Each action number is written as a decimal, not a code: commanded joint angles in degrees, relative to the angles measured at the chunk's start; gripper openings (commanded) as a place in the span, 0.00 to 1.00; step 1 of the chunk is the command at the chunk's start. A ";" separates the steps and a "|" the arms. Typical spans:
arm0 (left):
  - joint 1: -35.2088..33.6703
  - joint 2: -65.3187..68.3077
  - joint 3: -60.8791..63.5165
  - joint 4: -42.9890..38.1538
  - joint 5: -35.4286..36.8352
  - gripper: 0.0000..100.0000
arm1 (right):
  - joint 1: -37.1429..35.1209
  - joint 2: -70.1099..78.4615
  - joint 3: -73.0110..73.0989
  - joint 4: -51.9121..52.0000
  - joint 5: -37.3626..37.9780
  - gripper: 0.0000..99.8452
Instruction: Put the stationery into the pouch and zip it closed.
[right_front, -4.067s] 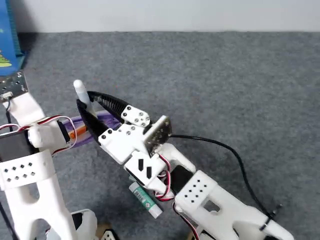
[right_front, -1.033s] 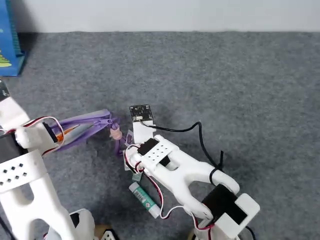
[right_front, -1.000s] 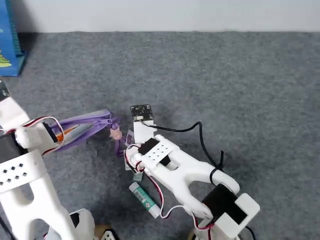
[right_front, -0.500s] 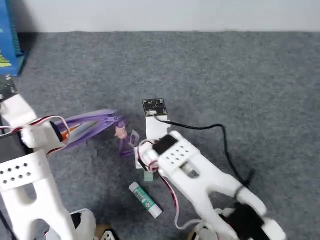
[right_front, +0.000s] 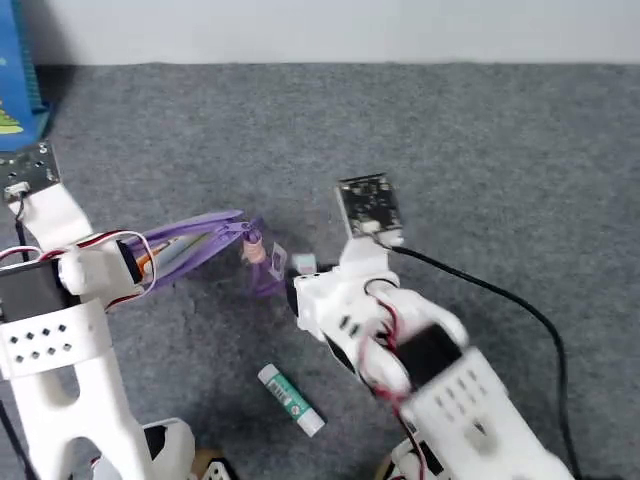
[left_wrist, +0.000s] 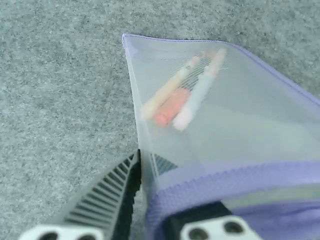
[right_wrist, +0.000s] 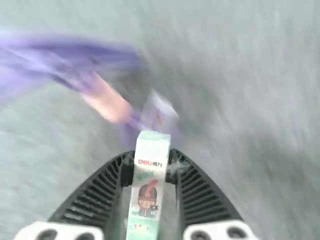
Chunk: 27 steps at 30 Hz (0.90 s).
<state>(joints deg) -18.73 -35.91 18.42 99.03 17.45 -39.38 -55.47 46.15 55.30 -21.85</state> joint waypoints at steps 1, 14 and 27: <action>0.53 0.26 -2.33 -0.70 0.70 0.01 | -4.18 -8.92 1.85 -6.81 1.76 0.01; 0.53 0.26 -1.98 -0.70 0.70 0.01 | -12.97 -11.30 11.78 -45.49 14.68 0.01; 0.53 0.26 -1.98 -0.62 0.70 0.01 | -14.02 5.23 11.87 -66.95 15.30 0.01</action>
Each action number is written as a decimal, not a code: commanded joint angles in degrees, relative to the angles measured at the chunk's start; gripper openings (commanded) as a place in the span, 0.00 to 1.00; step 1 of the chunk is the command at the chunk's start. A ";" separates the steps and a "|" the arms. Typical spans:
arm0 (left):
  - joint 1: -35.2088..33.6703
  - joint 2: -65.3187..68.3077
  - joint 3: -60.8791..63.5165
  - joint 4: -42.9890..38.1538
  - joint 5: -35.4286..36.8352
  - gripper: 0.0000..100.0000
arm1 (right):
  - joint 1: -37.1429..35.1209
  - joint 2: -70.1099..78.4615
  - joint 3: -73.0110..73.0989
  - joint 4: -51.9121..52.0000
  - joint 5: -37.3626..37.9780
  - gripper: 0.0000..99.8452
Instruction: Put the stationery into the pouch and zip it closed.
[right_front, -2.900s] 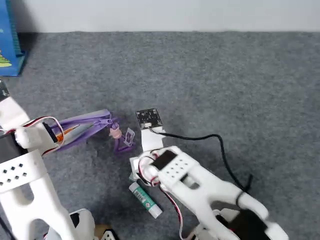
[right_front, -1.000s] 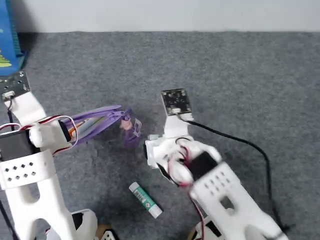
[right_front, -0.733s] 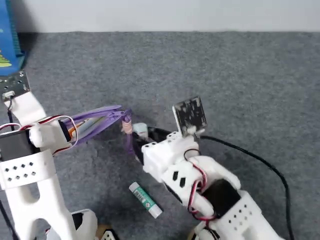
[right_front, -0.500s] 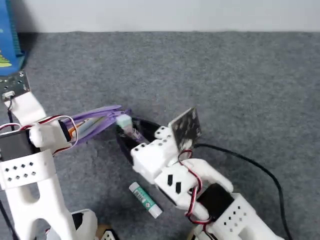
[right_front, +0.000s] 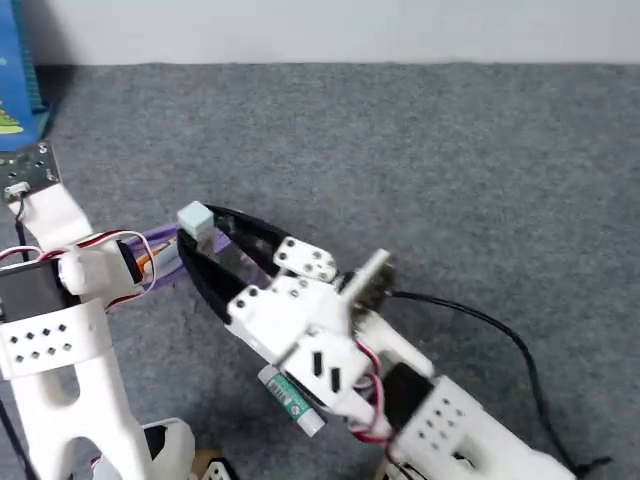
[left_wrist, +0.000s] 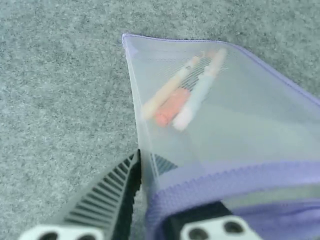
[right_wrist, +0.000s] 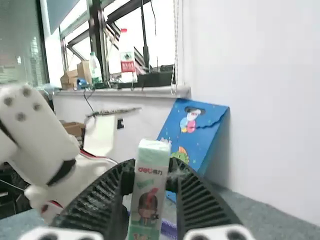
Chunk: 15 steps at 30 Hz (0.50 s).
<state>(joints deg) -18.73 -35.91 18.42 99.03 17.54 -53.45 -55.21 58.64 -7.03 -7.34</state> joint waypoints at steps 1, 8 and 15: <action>0.53 0.26 -1.98 -0.62 0.62 0.01 | 0.13 7.08 -0.62 -6.29 0.79 0.01; 0.35 0.44 -1.98 0.00 0.53 0.01 | 0.22 18.51 -0.62 -15.69 0.79 0.01; -2.90 0.53 -1.98 0.09 0.35 0.01 | 1.98 24.57 -0.62 -21.76 5.98 0.01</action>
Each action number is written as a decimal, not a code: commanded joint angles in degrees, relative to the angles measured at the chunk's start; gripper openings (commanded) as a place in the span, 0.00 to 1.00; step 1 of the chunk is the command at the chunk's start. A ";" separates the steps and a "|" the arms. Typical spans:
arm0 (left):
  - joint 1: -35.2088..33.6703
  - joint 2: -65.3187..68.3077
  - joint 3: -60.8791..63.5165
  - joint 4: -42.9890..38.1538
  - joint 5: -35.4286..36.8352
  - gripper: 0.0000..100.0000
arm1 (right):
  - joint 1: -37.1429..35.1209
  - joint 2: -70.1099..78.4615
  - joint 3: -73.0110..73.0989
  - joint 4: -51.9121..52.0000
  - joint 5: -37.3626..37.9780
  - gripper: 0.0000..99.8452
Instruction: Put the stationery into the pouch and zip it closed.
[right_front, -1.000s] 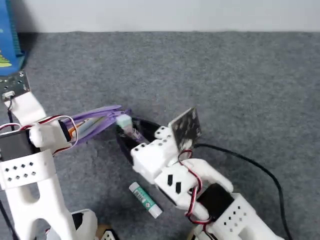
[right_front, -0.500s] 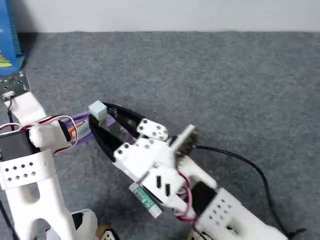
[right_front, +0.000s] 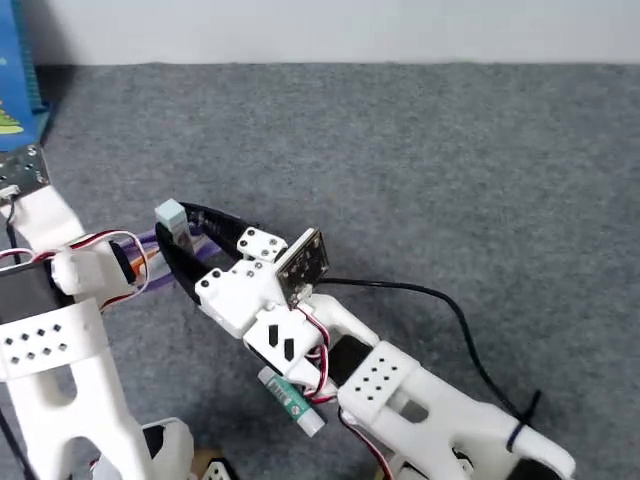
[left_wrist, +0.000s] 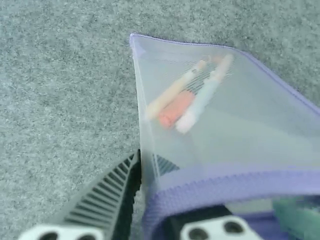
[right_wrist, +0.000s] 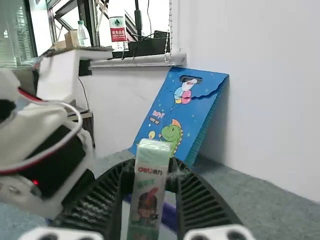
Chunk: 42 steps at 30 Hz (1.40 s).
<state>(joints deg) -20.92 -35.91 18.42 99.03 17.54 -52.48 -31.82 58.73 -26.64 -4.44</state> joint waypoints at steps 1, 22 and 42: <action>-0.70 0.62 -1.98 0.09 0.35 0.01 | 1.01 2.07 -0.70 -2.77 3.78 0.01; -0.70 0.53 -1.36 0.00 0.35 0.01 | 0.57 -15.60 -1.32 14.99 1.32 0.19; -0.97 0.35 -1.36 0.09 0.35 0.01 | 2.59 -35.38 2.81 89.19 -10.81 0.19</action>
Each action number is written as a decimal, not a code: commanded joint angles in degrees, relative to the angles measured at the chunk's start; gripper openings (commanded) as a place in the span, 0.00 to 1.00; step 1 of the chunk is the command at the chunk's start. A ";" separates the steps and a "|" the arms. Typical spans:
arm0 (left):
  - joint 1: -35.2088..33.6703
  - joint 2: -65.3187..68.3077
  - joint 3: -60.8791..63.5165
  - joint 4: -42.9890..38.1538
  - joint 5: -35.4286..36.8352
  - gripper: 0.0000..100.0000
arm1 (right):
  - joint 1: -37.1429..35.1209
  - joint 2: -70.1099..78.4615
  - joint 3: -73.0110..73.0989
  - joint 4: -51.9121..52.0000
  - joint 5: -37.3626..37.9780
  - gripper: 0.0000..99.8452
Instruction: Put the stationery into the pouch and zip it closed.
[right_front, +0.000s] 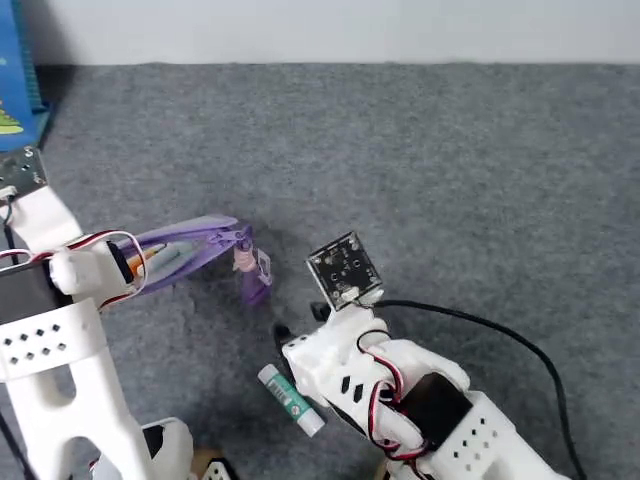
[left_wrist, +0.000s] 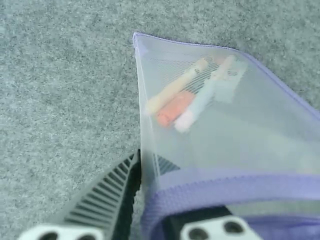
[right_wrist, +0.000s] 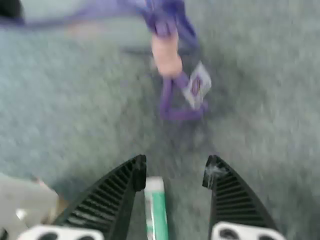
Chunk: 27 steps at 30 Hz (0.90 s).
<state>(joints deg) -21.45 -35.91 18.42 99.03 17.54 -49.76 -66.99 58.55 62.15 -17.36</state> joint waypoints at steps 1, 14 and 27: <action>-0.44 0.35 -1.36 0.09 0.35 0.01 | -0.57 0.48 5.01 -0.13 3.16 0.19; -0.44 0.35 -1.36 0.09 0.35 0.01 | -10.33 22.46 8.97 -17.63 0.53 0.19; -0.44 0.35 -1.27 0.09 0.35 0.01 | -10.51 47.87 2.55 -25.01 0.35 0.10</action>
<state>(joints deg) -21.45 -35.91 18.42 99.03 17.54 -59.96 -23.47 66.11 34.73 -16.48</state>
